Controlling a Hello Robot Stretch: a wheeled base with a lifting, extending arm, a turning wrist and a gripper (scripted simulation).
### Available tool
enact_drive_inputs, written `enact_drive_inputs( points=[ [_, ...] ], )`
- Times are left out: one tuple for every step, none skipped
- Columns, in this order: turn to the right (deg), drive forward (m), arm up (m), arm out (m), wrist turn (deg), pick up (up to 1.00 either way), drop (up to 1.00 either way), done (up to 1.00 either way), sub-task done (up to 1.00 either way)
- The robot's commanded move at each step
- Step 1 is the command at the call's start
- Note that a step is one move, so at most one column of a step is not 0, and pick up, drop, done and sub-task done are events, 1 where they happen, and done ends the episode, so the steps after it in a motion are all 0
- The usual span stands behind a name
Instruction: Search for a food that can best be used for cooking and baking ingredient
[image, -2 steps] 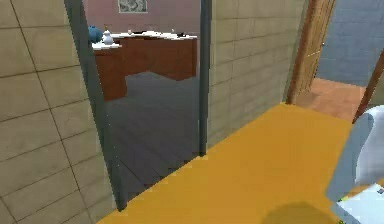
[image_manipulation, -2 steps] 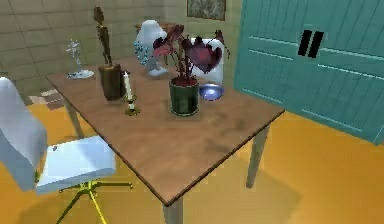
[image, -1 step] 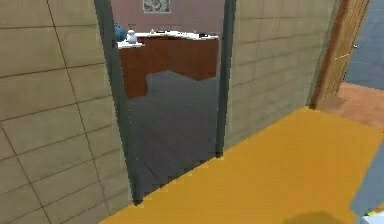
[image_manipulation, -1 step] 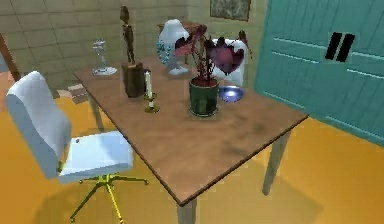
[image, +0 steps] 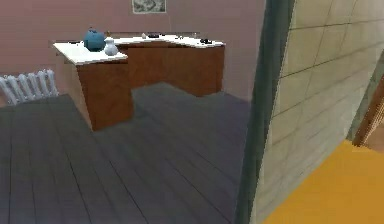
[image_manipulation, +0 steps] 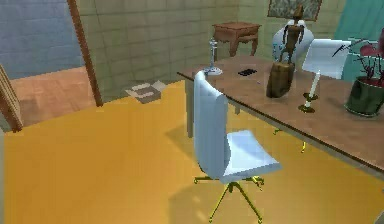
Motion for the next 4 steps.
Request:
enact_drive_inputs(
  points=[
    [-3.0, 0.00, 0.00, 0.00, 0.0, 0.00, 0.00, 0.00, 0.00],
    [0.0, 0.30, 0.00, 0.00, 0.0, 0.00, 0.00, 0.00, 0.00],
    [-6.0, 0.00, 0.00, 0.00, 0.0, 0.00, 0.00, 0.00, 0.00],
    [0.0, 0.50, 0.00, 0.00, 0.0, 0.00, 0.00, 0.00, 0.00]
  ],
)
